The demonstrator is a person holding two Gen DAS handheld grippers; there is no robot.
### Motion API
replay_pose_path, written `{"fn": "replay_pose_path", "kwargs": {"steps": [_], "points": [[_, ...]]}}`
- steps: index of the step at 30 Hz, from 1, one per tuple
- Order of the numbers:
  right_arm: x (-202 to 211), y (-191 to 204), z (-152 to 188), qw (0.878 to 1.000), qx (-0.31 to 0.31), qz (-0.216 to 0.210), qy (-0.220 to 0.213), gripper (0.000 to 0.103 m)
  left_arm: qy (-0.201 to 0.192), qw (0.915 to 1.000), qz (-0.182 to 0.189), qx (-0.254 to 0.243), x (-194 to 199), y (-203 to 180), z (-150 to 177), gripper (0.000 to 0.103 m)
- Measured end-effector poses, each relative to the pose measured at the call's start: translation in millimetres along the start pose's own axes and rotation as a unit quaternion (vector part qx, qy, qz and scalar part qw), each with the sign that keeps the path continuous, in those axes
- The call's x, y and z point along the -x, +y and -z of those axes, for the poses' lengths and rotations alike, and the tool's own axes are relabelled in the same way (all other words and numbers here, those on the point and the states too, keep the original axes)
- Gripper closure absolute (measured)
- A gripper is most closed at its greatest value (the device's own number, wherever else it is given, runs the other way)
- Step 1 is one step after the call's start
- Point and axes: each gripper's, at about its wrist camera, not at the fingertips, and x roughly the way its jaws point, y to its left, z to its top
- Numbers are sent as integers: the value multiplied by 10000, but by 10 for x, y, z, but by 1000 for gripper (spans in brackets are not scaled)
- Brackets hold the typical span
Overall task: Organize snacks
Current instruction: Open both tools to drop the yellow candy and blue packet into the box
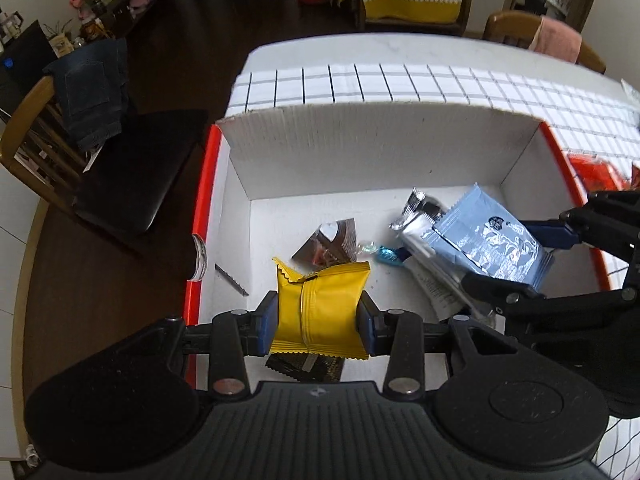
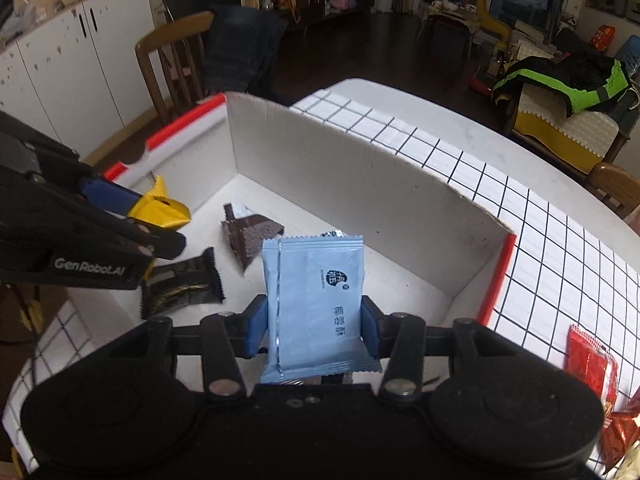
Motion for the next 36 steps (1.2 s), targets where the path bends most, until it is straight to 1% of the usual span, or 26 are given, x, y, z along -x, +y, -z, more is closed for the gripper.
{"fn": "replay_pose_path", "kwargs": {"steps": [7, 10, 17, 20, 22, 25, 29, 31, 36], "points": [[-132, 36, -21, 9998, 60, 87, 157, 57, 387, 9990, -34, -230, -178, -88, -86, 63], [-159, 45, -16, 9998, 46, 41, 203, 57, 518, 9981, -54, -318, -242, -124, -92, 63], [-147, 73, 6, 9998, 84, -13, 186, 56, 505, 9980, -88, -380, -244, -150, -86, 63], [-89, 49, 27, 9999, -2, -53, 125, 52, 478, 9982, -86, -361, -224, -161, -72, 63], [-28, 28, 42, 9999, -70, -99, 45, 47, 444, 9984, -50, -333, -191, -160, -54, 63], [76, 3, 69, 9997, -151, -157, -58, 42, 331, 9990, -6, -301, -120, -155, -34, 63], [235, -32, 118, 9994, -210, -234, -169, 40, 104, 9998, 51, -174, 31, -163, 6, 58], [314, -71, 136, 9991, -237, -279, -233, 36, -14, 9998, 50, -169, 115, -192, 19, 57], [568, -186, 230, 9977, -383, -293, -475, 32, -321, 9993, 113, -181, 344, -322, 27, 52]]}}
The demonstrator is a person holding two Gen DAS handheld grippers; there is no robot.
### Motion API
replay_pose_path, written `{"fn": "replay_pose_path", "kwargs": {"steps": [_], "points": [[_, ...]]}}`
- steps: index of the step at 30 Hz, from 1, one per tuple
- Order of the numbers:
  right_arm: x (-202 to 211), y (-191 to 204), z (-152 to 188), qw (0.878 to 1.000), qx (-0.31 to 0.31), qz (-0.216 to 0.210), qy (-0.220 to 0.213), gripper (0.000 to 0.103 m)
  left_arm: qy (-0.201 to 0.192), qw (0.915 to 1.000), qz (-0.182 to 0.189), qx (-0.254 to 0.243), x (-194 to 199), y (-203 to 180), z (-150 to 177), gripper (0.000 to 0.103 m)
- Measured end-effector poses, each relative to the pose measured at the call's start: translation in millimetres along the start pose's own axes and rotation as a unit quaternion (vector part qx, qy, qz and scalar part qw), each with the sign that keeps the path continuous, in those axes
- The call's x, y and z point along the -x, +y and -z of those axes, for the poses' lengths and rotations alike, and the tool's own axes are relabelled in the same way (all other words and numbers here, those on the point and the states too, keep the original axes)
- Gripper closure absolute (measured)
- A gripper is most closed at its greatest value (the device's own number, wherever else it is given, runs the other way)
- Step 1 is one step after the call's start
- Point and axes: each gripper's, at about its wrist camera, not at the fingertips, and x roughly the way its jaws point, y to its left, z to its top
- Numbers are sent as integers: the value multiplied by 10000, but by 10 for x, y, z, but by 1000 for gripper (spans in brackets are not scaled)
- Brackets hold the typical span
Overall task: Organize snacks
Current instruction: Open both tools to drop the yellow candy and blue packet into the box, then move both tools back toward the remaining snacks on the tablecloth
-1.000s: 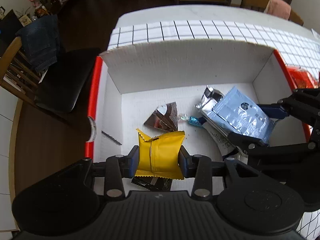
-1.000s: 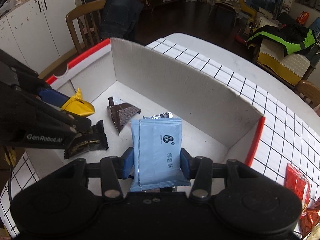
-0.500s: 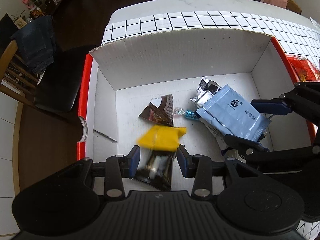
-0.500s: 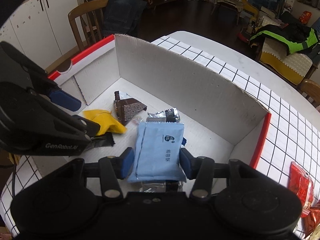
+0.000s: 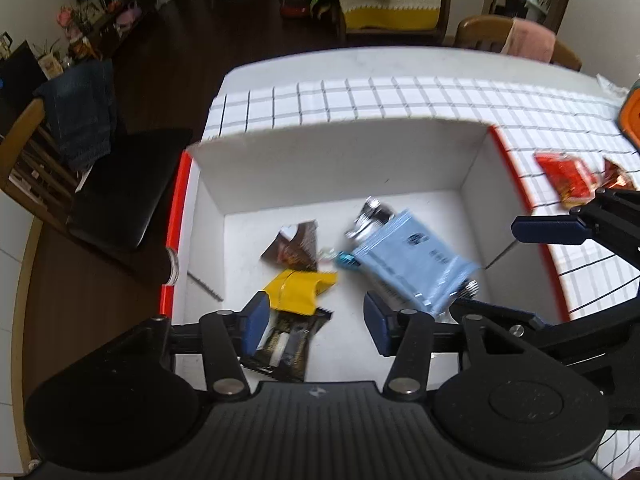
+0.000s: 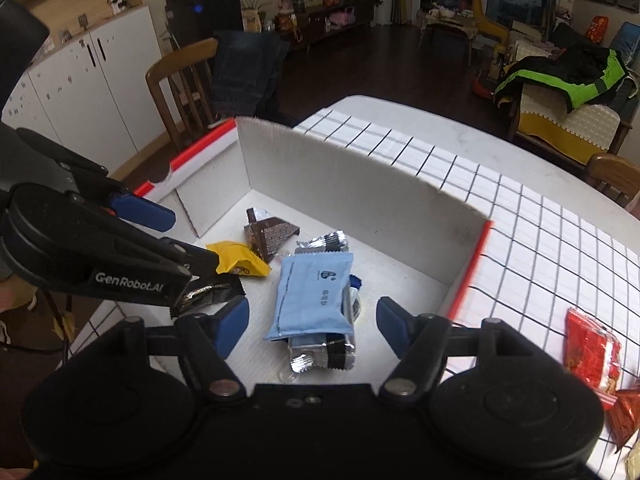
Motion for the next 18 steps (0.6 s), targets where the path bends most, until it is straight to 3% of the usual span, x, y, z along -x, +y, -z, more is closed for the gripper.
{"fn": "replay_pose_path", "kwargs": {"steps": [4, 18], "points": [[259, -112, 77, 9995, -164, 47, -279, 20, -307, 9995, 32, 13, 172, -140, -15, 42], [920, -827, 474, 9907, -1147, 292, -674, 5, -953, 9940, 432, -307, 467, -928, -67, 28]]}}
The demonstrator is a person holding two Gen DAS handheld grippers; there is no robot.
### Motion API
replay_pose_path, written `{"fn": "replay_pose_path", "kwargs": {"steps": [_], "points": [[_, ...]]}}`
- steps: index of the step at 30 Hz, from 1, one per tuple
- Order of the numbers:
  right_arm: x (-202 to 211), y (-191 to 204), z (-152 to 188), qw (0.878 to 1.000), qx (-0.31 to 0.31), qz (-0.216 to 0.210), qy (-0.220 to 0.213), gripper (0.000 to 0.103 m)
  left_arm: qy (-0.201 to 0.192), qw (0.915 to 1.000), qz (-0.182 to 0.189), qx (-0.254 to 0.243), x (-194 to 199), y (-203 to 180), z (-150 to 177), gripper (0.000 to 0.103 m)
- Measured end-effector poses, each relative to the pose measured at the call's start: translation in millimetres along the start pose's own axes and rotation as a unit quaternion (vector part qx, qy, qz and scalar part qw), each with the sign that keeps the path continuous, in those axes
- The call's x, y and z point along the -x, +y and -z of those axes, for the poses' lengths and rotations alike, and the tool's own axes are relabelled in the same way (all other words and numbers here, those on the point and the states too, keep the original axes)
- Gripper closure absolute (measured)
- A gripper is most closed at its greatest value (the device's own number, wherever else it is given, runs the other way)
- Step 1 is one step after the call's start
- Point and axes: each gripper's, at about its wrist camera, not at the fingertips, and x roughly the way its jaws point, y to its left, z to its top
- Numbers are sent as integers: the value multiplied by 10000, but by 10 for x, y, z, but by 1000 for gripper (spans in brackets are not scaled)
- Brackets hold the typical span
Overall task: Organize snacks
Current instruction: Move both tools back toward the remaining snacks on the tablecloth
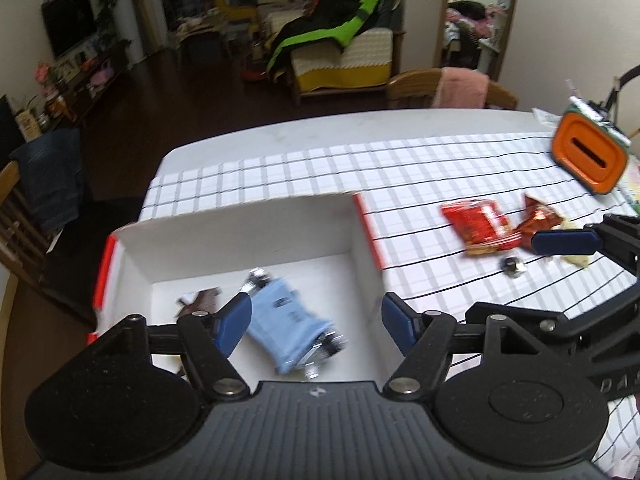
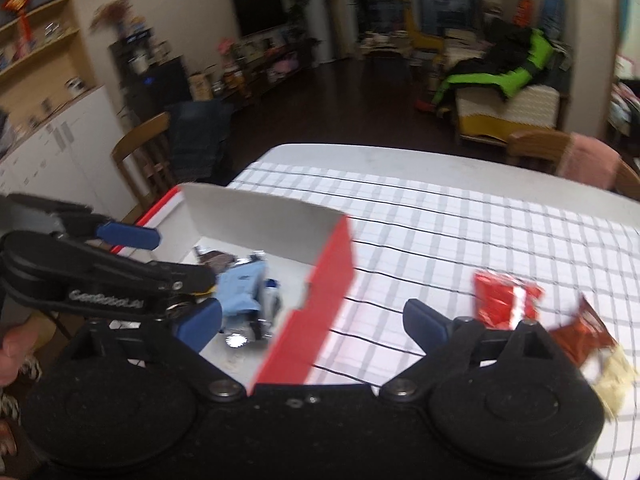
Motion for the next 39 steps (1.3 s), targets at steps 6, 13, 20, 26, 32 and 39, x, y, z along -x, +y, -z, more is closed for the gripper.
{"fn": "replay_pose_path", "kwargs": {"steps": [6, 13, 20, 26, 32, 39], "points": [[201, -461, 159, 9989, -362, 284, -26, 0, -175, 9994, 255, -123, -32, -409, -52, 22], [401, -1155, 430, 9935, -798, 808, 75, 0, -69, 9986, 514, -109, -252, -927, -99, 21], [489, -1844, 632, 9840, -1186, 1312, 202, 0, -61, 9976, 616, -316, -480, -1497, -158, 21], [411, -2278, 762, 9763, -1437, 1573, 364, 0, 57, 9971, 592, -485, -789, -1917, -203, 21], [273, -2643, 853, 9696, -1692, 1673, 565, 1, 351, 9961, 551, -597, -1180, -2168, -206, 21], [60, -2877, 848, 9646, -1905, 1700, 658, 3, 819, 9933, 508, -638, -1628, -2334, -249, 21]]}}
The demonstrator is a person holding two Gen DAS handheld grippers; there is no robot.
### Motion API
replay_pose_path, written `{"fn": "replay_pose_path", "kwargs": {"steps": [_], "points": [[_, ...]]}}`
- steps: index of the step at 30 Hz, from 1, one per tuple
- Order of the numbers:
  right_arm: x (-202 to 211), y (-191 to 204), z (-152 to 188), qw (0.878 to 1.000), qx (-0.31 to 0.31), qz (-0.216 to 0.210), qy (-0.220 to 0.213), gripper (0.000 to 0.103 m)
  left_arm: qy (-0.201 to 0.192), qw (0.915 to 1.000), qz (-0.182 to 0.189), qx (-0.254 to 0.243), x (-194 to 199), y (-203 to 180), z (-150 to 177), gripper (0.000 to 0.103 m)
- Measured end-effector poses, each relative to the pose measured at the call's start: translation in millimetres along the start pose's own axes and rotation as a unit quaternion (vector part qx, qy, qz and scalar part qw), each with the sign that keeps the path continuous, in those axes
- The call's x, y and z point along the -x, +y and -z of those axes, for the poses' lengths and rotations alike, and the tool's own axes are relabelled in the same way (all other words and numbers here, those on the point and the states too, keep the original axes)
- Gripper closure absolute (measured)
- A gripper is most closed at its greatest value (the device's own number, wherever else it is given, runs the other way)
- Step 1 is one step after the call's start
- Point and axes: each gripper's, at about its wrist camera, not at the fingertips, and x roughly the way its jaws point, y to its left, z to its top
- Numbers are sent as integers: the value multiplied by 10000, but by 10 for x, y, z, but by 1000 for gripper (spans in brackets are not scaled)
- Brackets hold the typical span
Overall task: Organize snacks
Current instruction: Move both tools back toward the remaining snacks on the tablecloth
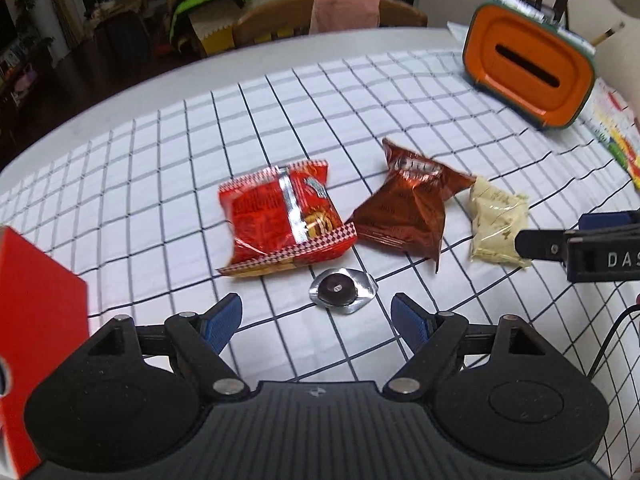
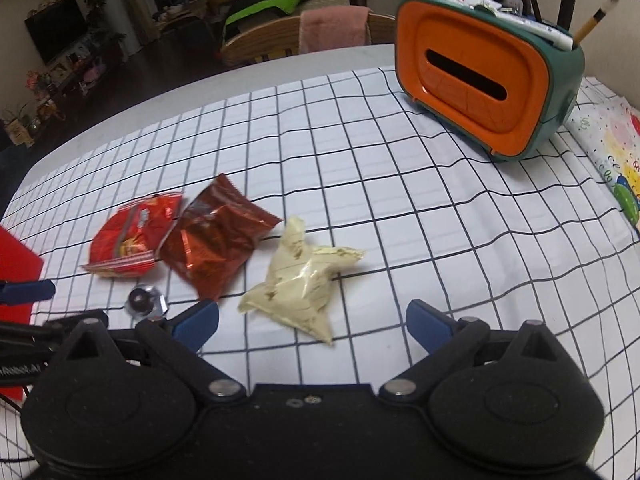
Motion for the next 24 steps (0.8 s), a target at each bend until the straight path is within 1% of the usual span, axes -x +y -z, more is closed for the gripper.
{"fn": "replay_pose_path", "kwargs": {"steps": [5, 9, 14, 16, 19, 20, 22, 23, 24], "points": [[-189, 9, -67, 9997, -208, -50, 94, 7, 252, 9996, -90, -97, -241, -34, -77, 21], [-338, 50, -90, 9993, -288, -56, 218, 18, 376, 9992, -60, -137, -384, -21, -110, 21], [-436, 93, -110, 9990, -371, -91, 249, 21, 426, 9989, -119, -129, -482, 23, -114, 23], [-462, 109, -117, 9989, -382, -77, 259, 23, 463, 9987, -87, -184, -517, 19, -128, 34], [-504, 115, -122, 9988, -393, -47, 298, 27, 485, 9987, -51, -161, -550, 21, -142, 36], [-515, 118, -121, 9988, -378, -34, 302, 28, 485, 9987, -40, -151, -548, 23, -147, 39], [-531, 124, -124, 9990, -344, 9, 299, 34, 472, 9988, 36, -133, -540, 26, -153, 49], [-529, 126, -122, 9991, -333, 27, 274, 35, 474, 9988, 49, -134, -534, 20, -154, 51], [-527, 127, -119, 9992, -319, 30, 259, 39, 470, 9988, 74, -136, -531, 15, -152, 56]]}}
